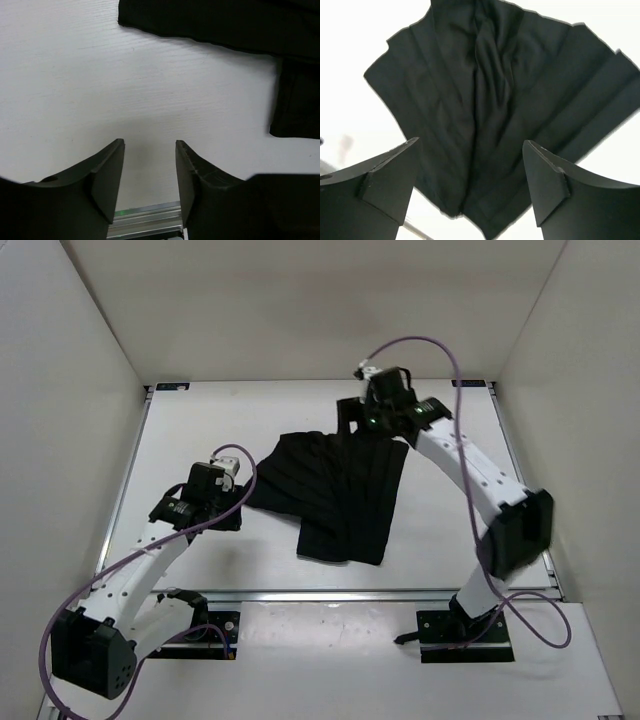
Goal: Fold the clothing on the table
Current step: Flatten the skirt out
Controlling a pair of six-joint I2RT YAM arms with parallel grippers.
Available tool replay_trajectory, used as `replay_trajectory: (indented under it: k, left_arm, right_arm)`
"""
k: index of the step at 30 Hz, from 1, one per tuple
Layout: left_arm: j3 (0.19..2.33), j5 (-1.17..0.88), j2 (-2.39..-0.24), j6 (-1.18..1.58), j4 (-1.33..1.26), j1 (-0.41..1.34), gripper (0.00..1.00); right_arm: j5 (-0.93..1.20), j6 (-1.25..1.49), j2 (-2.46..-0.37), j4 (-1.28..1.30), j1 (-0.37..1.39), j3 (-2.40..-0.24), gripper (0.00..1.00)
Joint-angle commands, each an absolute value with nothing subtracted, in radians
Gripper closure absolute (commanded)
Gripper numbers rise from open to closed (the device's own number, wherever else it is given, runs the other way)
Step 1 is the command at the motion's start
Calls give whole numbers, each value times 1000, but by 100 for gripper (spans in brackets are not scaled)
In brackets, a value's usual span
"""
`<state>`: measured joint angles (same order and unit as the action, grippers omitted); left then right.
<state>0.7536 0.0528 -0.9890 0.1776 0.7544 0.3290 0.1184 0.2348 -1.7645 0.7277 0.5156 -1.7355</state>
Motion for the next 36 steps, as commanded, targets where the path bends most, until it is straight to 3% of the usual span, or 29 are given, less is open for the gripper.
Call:
replay_trajectory:
  k: [1,3,6,9,15,20,30,36]
  left_arm:
    - [747,25,-965,167,735,328,43]
    - [744,3,-908,143,718,331,43]
    - [820,-88,-868,175,742,334,40]
    - [877,-104,-893,241,701,426,34]
    - [845,-222,-1057,357,539,498,39]
    - [770,-291,-1155,523,335,623,31]
    - [765,-256,-1354,709,91,772,32]
    - [888,-212,-1495,695,153,776,33]
  right_arm:
    - [147,268,-1553,534,465,-1514,21]
    - [169,278,-1472,520,419,-1363,21]
    - [150,304,-1315,486,362,-1119,34]
    - [167,327,-1197,462,316,-938,36]
    - [235,408,-1060,408,304,-685,38]
    - [245,482,-1023,374,330,-588,41]
    - [310,525,-1014,284,334,-454,43]
    - [396,558,-1029,166,345,-383,43]
